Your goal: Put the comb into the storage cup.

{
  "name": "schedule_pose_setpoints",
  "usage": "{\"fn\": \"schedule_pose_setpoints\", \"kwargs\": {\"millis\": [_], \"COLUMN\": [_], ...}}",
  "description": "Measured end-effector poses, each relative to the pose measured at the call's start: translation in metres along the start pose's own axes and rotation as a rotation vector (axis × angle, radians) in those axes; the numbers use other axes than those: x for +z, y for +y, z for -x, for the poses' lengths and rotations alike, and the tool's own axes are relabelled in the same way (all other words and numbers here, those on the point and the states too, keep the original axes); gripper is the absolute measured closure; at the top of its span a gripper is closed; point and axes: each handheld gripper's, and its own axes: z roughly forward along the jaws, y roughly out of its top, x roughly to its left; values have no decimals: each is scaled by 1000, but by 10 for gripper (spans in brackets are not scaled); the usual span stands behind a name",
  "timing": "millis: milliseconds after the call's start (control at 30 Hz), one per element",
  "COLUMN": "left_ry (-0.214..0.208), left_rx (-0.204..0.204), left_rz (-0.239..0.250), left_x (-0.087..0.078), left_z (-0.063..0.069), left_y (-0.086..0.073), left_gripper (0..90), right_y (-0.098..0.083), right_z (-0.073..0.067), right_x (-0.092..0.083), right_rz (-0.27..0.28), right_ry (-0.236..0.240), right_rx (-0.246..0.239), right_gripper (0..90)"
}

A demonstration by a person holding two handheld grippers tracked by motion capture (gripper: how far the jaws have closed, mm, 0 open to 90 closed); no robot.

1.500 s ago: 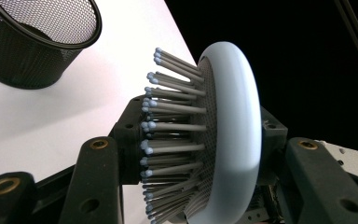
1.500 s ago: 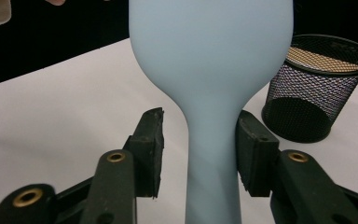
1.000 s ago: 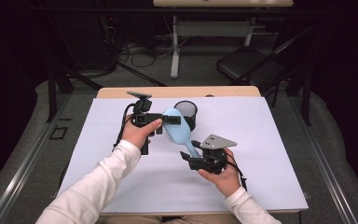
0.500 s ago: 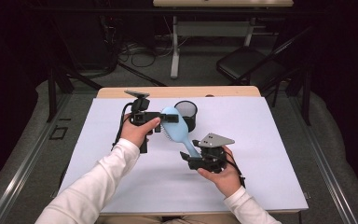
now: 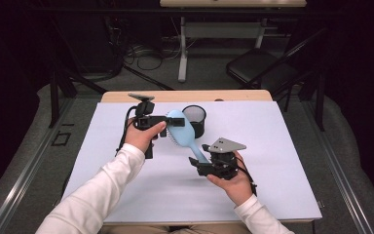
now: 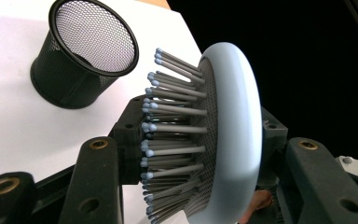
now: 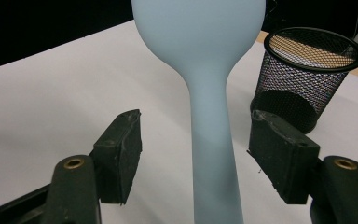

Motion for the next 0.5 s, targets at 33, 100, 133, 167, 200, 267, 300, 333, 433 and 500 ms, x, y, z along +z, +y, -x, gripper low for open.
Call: {"fn": "schedule_pose_setpoints", "kwargs": {"millis": [33, 100, 133, 167, 200, 267, 300, 333, 433, 500], "left_ry": [1, 5, 7, 7, 7, 8, 8, 9, 9, 8], "left_rx": [2, 5, 7, 7, 2, 4, 1, 7, 12, 17], "left_rz": [3, 5, 7, 8, 8, 12, 15, 17, 17, 16], "left_x": [0, 0, 0, 0, 0, 0, 0, 0, -1, -1], "left_z": [0, -1, -1, -1, -1, -1, -1, -1, -1, -1], "left_y": [0, 0, 1, 1, 1, 1, 1, 2, 3, 3], "left_gripper": [501, 501, 501, 502, 502, 502, 502, 502, 502, 501], "right_y": [0, 1, 1, 1, 2, 2, 2, 2, 3, 3], "right_z": [0, 0, 0, 0, 0, 1, 1, 1, 2, 1], "right_x": [0, -1, -1, -2, -2, -3, -3, -3, -4, -4], "right_rz": [2, 9, 12, 14, 16, 18, 17, 16, 14, 16], "right_ry": [-1, -2, -5, -7, -8, -21, -26, -29, -36, -39], "right_rx": [-1, -2, -2, -1, 2, 1, 3, 3, 1, -2], "right_gripper": [339, 328, 324, 321, 310, 298, 298, 295, 276, 270]}}
